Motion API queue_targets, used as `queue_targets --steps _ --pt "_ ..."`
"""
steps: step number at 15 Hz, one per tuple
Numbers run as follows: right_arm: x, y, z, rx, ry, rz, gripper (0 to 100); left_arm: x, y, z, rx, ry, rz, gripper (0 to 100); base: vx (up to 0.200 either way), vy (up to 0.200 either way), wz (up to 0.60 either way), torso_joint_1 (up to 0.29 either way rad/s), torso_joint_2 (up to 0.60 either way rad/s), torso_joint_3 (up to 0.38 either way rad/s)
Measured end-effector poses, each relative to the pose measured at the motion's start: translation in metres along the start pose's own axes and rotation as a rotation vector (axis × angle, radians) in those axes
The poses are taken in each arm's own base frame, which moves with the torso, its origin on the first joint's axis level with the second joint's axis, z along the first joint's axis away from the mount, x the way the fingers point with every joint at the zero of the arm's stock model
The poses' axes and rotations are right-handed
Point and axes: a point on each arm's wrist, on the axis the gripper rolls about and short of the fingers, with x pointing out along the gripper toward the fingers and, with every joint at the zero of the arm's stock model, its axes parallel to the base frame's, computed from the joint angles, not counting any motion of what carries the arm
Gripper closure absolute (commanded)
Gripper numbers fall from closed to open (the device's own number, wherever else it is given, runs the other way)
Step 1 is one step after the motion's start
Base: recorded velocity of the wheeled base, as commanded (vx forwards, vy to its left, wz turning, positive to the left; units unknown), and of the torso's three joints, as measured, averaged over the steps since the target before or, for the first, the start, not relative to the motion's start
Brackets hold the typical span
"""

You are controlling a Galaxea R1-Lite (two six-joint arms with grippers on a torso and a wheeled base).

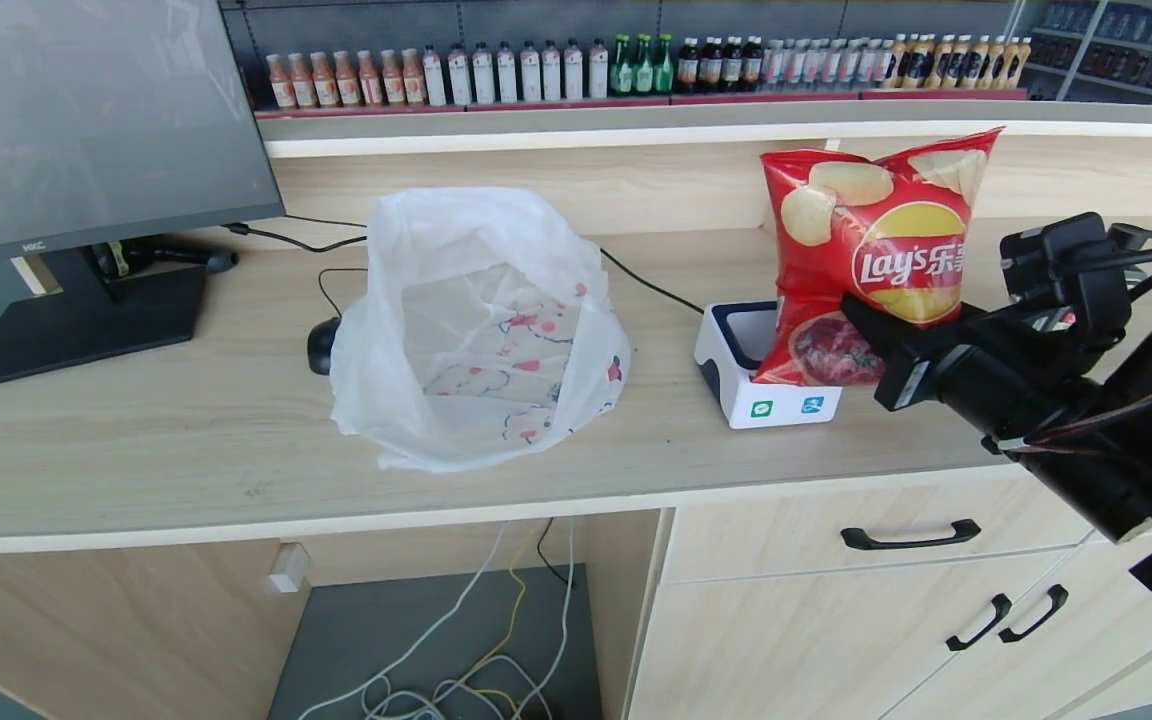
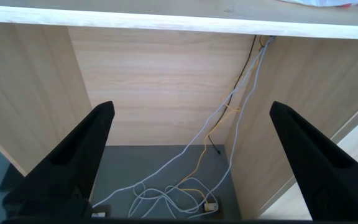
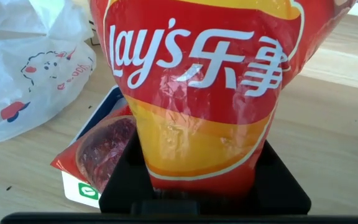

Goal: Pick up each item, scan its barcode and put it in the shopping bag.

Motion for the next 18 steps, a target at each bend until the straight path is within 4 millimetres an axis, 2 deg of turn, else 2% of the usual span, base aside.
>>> queue_targets --steps 8,13,16,18 --pt "0.002 0.0 0.001 0.006 -0.003 0.002 100 0.0 0.0 0.0 0.0 0.0 0.0 0 0.0 0.0 0.0 0.0 0.0 0.0" --pt "-0.01 -0.002 0.013 0.037 -0.036 -0.001 100 0.0 0.0 0.0 0.0 0.0 0.0 0 0.0 0.0 0.0 0.0 0.0 0.0" --pt "-0.02 0.006 0.009 0.043 -0.016 0.034 100 0.0 0.0 0.0 0.0 0.0 0.001 0 0.0 0.0 0.0 0.0 0.0 0.0" --pt "-0.02 0.008 0.008 0.049 -0.013 0.045 100 0.0 0.0 0.0 0.0 0.0 0.0 0 0.0 0.0 0.0 0.0 0.0 0.0"
